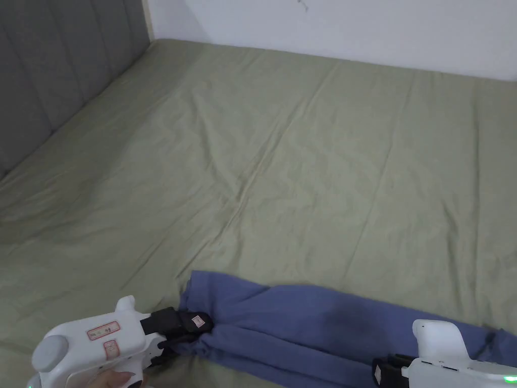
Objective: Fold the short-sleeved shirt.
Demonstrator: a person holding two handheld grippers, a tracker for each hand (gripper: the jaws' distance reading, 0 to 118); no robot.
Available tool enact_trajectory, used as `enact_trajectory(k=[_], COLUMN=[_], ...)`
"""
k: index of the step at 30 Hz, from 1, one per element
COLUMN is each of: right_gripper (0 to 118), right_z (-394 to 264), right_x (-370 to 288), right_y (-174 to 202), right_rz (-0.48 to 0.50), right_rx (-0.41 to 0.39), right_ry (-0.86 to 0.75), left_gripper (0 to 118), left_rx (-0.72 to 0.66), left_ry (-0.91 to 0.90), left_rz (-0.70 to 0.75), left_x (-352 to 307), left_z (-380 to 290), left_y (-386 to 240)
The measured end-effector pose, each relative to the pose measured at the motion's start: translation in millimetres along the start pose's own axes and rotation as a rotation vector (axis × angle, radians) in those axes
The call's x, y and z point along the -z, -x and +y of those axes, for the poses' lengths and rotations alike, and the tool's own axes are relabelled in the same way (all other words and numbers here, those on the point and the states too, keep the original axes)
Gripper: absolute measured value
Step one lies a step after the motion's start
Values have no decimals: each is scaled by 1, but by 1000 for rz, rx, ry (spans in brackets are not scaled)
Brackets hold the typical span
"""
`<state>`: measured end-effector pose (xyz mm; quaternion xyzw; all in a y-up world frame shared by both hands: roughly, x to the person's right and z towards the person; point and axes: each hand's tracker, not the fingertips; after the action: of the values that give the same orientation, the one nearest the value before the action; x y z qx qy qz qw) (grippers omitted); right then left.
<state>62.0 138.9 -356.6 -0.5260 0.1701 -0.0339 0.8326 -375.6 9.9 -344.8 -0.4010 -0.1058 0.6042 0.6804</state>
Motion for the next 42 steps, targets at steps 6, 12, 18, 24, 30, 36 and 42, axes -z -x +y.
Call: enact_trajectory(k=[6, 12, 18, 24, 30, 36, 42], right_gripper=[0, 0, 0, 0, 0, 0, 0], right_z=[1, -10, -34, -58, -72, -68, -60], right_x=[-17, -35, -52, -65, -73, -75, -72], right_y=[-22, -58, -87, -114, -134, -138, -123], right_rz=[-10, -2, -74, -104, -130, -147, -92], right_rx=[35, 174, 211, 286, 341, 353, 318], right_ry=[-33, -78, -93, -97, -93, -119, -138], left_gripper=[7, 7, 7, 12, 102, 62, 1], left_rx=[240, 710, 1157, 1196, 869, 806, 826], left_ry=[-28, -32, 112, 305, 225, 162, 188], left_rz=[251, 353, 305, 284, 171, 211, 317], left_x=[-14, 11, 83, 171, 165, 129, 146], left_z=[-6, -54, -153, -211, -191, -165, -171], left_y=[-52, -160, -238, -211, -199, -191, -169])
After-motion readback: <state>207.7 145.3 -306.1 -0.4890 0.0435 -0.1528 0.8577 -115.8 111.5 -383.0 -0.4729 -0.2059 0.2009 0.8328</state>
